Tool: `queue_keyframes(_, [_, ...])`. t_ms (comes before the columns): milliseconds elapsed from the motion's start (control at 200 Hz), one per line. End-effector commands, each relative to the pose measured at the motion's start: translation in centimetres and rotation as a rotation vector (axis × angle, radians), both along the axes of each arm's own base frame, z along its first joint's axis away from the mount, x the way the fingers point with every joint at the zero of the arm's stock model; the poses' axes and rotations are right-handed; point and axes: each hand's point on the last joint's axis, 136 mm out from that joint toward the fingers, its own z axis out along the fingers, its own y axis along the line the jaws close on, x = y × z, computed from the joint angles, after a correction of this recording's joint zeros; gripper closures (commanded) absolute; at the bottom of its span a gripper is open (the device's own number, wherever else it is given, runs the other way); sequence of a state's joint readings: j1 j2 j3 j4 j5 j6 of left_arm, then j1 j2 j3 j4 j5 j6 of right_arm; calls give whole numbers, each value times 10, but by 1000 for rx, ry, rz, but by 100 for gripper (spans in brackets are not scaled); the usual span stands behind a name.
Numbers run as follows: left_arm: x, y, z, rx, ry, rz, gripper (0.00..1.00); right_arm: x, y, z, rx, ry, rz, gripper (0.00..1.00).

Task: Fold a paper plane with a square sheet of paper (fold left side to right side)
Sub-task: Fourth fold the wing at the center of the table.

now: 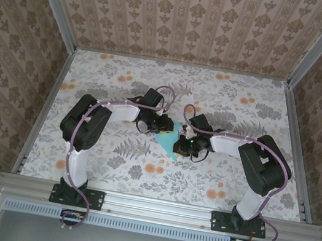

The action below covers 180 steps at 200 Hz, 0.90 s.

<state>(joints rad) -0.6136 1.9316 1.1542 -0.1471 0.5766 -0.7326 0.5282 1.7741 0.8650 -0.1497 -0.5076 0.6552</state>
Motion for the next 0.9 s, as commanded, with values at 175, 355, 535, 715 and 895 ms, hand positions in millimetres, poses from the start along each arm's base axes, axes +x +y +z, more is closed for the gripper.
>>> queue_keyframes(175, [-35, -13, 19, -117, -30, -116, 87, -30, -37, -46, -216, 142, -12, 100])
queue_keyframes(355, [-52, -20, 6, -115, 10, -160, 89, -30, -38, -46, -228, 143, -4, 100])
queue_keyframes(535, [-54, -21, -7, -96, 43, -162, 91, -30, -36, -45, -229, 141, 2, 100])
queue_keyframes(715, [-54, -19, -20, -62, 66, -157, 92, -30, -36, -45, -233, 143, 7, 100])
queue_keyframes(895, [-49, -15, -32, -27, 73, -136, 93, -31, -36, -47, -243, 149, 15, 100])
